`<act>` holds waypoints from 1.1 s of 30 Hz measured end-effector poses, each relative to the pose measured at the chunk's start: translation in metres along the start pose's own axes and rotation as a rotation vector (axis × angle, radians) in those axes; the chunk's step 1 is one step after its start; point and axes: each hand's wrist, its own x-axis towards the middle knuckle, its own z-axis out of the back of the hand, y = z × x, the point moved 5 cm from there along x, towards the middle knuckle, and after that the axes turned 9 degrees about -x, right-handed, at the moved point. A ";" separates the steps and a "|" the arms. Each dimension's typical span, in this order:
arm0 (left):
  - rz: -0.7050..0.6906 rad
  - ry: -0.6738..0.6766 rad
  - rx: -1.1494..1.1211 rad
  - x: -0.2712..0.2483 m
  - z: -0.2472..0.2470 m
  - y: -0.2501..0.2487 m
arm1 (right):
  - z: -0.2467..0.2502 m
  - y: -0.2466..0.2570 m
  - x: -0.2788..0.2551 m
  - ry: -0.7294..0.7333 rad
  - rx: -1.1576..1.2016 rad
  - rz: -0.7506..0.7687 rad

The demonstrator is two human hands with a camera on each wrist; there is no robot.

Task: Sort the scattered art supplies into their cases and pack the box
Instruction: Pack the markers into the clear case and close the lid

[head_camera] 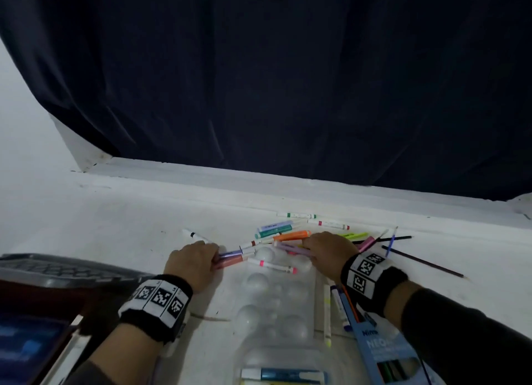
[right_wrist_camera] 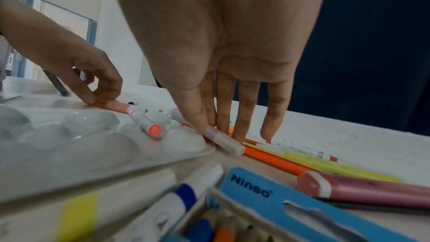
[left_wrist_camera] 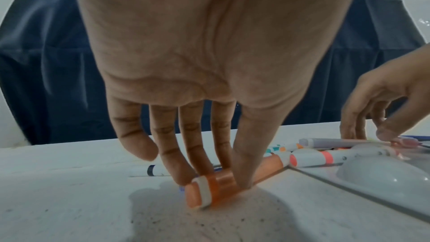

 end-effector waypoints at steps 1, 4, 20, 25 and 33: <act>-0.006 0.018 -0.010 0.000 0.001 -0.001 | 0.002 -0.001 0.001 0.001 -0.015 -0.005; -0.021 0.065 -0.034 -0.002 0.003 -0.004 | 0.001 -0.007 0.002 -0.002 -0.059 -0.049; -0.229 -0.289 -0.866 -0.098 0.072 -0.031 | 0.029 0.004 -0.093 -0.338 0.519 -0.165; -0.274 -0.379 -1.193 -0.151 0.075 -0.031 | 0.032 0.027 -0.162 -0.400 0.953 -0.182; -0.162 -0.241 -1.655 -0.193 0.035 -0.030 | 0.021 0.062 -0.211 -0.248 1.429 -0.178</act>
